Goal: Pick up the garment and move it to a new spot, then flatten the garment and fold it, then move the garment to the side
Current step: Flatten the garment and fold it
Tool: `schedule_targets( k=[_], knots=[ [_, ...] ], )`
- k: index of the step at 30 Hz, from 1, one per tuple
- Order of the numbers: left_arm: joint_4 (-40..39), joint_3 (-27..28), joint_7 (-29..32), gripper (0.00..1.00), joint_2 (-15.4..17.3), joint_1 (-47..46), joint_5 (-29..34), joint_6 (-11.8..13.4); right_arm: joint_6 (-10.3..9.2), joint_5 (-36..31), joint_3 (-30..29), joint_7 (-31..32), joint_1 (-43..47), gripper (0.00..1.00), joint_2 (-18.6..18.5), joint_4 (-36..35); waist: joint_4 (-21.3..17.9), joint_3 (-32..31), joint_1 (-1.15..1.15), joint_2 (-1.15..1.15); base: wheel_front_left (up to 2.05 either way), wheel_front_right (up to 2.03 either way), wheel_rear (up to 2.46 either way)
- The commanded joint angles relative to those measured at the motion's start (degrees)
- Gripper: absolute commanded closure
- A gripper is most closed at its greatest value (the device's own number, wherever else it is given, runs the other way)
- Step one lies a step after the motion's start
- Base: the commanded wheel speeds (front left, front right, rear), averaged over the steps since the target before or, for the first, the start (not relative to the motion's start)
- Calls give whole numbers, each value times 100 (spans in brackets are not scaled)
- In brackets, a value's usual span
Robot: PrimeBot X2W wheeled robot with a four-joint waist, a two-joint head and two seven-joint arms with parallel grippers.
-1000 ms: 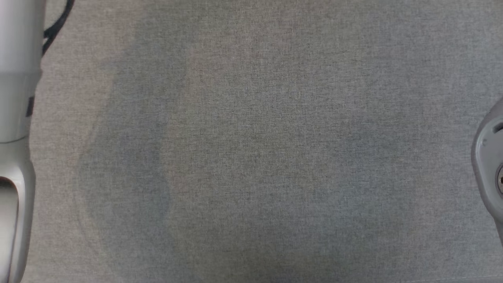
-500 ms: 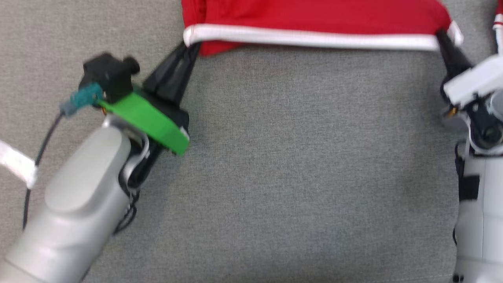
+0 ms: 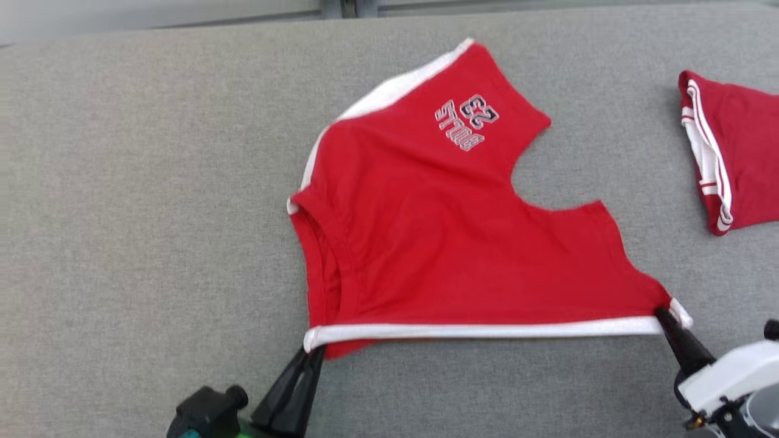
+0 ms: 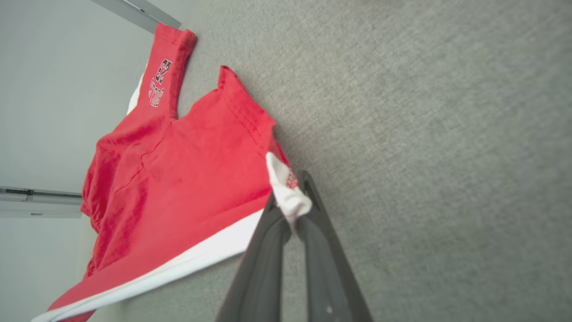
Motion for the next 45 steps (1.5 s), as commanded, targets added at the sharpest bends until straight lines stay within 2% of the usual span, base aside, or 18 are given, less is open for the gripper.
schedule_targets(
  k=[1, 4, 6, 11, 17, 22, 30, 38, 45],
  knots=[
    [-91, 250, -63, 100, 3, 354, 23, 156, -30, 38, -227, -130, 298, 100, -119, -63, 106, -564, 1, 0, 0, 0, 0],
    [-220, 433, -65, 100, -145, 929, 187, 129, -50, 150, -348, -162, 781, 100, -123, -228, 191, -734, 1, 0, 0, 0, 0],
    [-300, 580, -67, 100, -365, 1253, 155, 67, -59, 167, -400, -112, 1040, 100, -129, -379, 237, -836, 1, 0, 0, 0, 0],
    [-367, 688, -68, 100, -645, 1494, 165, -219, -58, -71, -449, 169, 854, 100, -115, -687, 338, -833, 1, 0, 0, 0, 0],
    [-396, 561, 67, 100, -887, 936, 74, -488, -23, -808, -304, 1010, -353, 100, -97, -662, 561, -463, 1, 0, 0, 0, 0],
    [-226, 388, 349, 100, -1094, 195, -10, -702, -22, -1659, -505, 1737, -1661, 100, -150, -284, 1058, 6, 1, 0, 0, 0, 0],
    [155, 209, 666, 100, -1490, -978, -200, -870, -20, -2600, -505, 2584, -3354, 100, -274, 323, 1657, 541, 1, 0, 0, 0, 0],
    [766, 145, 799, 100, -1660, -1845, -323, -948, -19, -3200, -200, 2801, -3999, 100, -529, 783, 1888, 755, 1, 0, 0, 0, 0],
    [1212, 169, 854, 100, -1689, -2257, -412, -960, -19, -3398, -55, 2857, -4232, 100, -682, 967, 1944, 875, 1, 0, 0, 0, 0]
  ],
)
